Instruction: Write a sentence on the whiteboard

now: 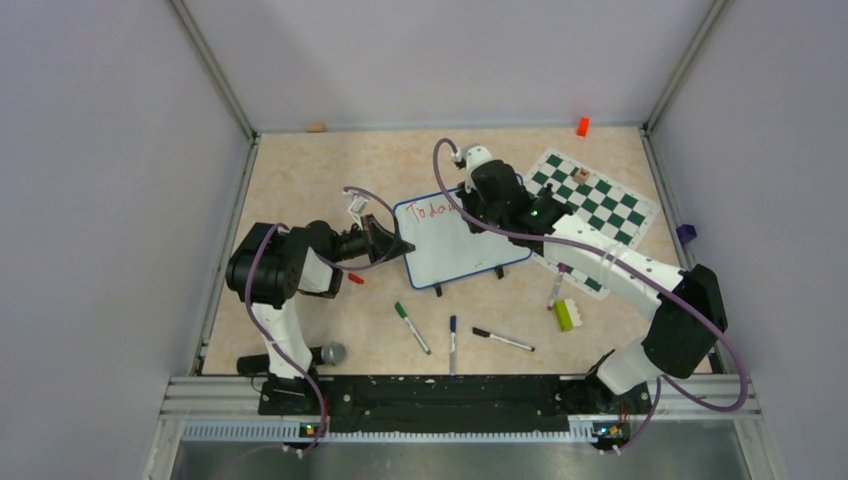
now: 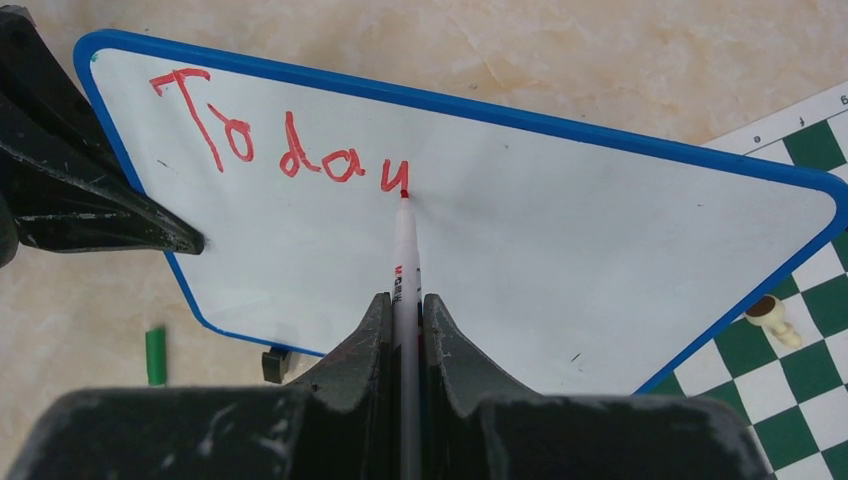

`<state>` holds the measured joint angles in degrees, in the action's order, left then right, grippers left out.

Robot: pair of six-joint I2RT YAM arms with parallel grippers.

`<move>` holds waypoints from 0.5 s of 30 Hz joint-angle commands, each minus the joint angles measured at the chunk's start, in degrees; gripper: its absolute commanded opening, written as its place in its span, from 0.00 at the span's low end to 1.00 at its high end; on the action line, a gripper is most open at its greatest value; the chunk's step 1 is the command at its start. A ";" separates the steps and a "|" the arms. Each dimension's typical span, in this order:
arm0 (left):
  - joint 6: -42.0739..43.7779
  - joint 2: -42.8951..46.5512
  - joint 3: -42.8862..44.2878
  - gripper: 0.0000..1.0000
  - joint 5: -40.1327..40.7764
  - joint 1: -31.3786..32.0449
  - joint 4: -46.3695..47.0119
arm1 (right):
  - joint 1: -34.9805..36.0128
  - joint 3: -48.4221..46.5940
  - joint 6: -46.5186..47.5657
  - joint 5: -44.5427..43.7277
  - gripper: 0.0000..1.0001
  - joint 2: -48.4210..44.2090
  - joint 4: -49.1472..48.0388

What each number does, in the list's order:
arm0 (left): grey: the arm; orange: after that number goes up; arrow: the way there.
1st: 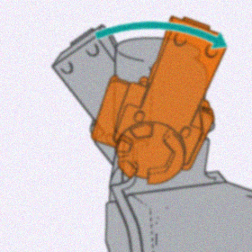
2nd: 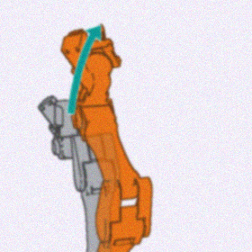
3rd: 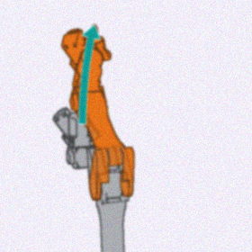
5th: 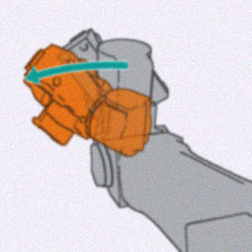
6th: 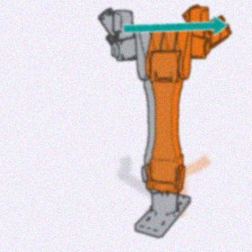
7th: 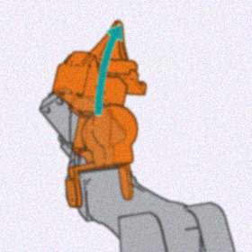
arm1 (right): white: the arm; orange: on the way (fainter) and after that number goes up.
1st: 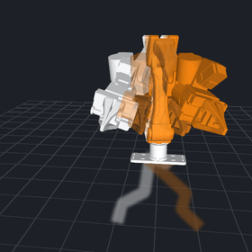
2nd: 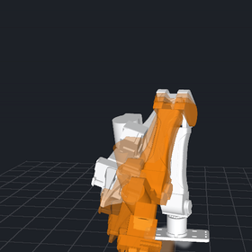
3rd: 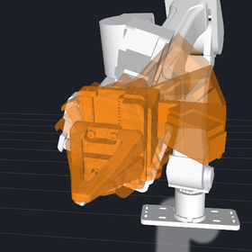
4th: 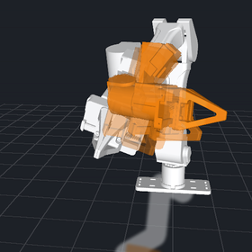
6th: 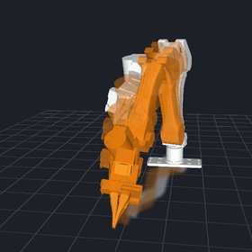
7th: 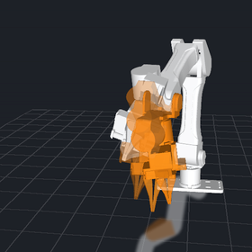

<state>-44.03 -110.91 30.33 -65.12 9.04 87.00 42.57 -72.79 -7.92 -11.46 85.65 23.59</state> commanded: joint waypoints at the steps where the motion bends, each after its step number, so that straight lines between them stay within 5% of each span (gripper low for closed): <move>1: 3.96 -0.04 -0.27 0.00 -4.13 0.63 5.80 | -1.08 1.21 0.12 0.15 0.00 -1.07 -0.06; 15: 3.98 -0.25 -0.27 0.00 -4.13 0.63 5.81 | -1.06 0.81 -0.14 4.35 0.00 -1.12 -1.41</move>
<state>-43.99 -110.91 30.33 -65.28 9.06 87.07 42.30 -71.61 -7.99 -8.38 85.30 24.38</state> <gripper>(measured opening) 0.070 0.088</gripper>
